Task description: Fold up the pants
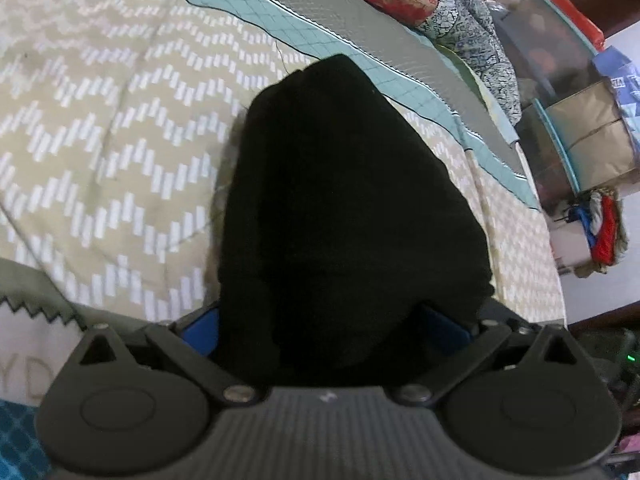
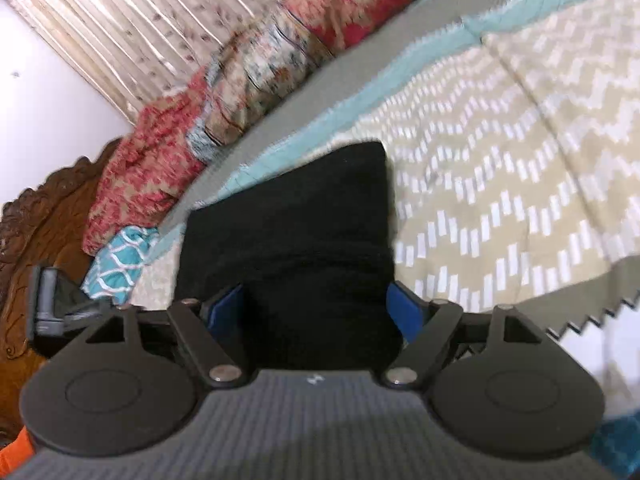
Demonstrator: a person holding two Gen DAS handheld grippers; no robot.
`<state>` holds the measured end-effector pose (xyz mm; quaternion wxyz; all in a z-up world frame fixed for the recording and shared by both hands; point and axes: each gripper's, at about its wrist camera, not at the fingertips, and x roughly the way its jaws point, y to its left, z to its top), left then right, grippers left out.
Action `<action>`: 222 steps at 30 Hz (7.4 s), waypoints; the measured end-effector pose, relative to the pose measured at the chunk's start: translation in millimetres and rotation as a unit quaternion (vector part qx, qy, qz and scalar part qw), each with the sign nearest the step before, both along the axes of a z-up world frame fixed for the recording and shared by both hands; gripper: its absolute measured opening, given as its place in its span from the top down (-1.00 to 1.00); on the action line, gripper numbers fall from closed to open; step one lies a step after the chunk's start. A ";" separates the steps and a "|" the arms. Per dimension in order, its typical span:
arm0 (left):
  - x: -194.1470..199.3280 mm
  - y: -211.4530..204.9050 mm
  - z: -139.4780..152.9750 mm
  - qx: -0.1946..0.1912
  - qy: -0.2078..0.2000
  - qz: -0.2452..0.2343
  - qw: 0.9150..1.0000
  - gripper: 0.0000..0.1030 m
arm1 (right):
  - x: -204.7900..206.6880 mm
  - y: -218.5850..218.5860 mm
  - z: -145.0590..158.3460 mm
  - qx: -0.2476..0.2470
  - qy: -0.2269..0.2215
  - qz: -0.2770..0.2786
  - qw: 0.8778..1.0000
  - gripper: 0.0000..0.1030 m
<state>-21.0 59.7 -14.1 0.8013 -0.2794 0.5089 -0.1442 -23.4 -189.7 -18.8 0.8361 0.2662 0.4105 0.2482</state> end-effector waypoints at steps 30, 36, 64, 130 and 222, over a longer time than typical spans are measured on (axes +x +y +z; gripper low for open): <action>174.6 -24.2 35.9 0.130 -0.070 0.040 0.988 -0.03 | 177.2 51.9 12.9 -0.111 -0.053 -0.041 0.992 -0.09; 149.1 -36.8 51.2 0.170 -0.087 0.055 0.980 -0.16 | 161.3 51.1 29.2 -0.171 -0.043 -0.071 0.982 -0.36; -112.5 -54.4 102.5 0.355 -0.101 0.102 0.924 -1.00 | -43.7 76.6 78.0 -0.305 -0.061 -0.076 0.948 -0.82; -166.4 -110.9 101.2 0.377 -0.054 0.032 0.924 -1.00 | -141.0 53.0 82.9 -0.202 -0.013 -0.071 0.977 -0.91; -165.4 -103.6 83.7 0.365 0.004 0.027 0.931 -1.00 | -138.7 53.3 83.0 -0.197 -0.018 -0.073 0.978 -0.91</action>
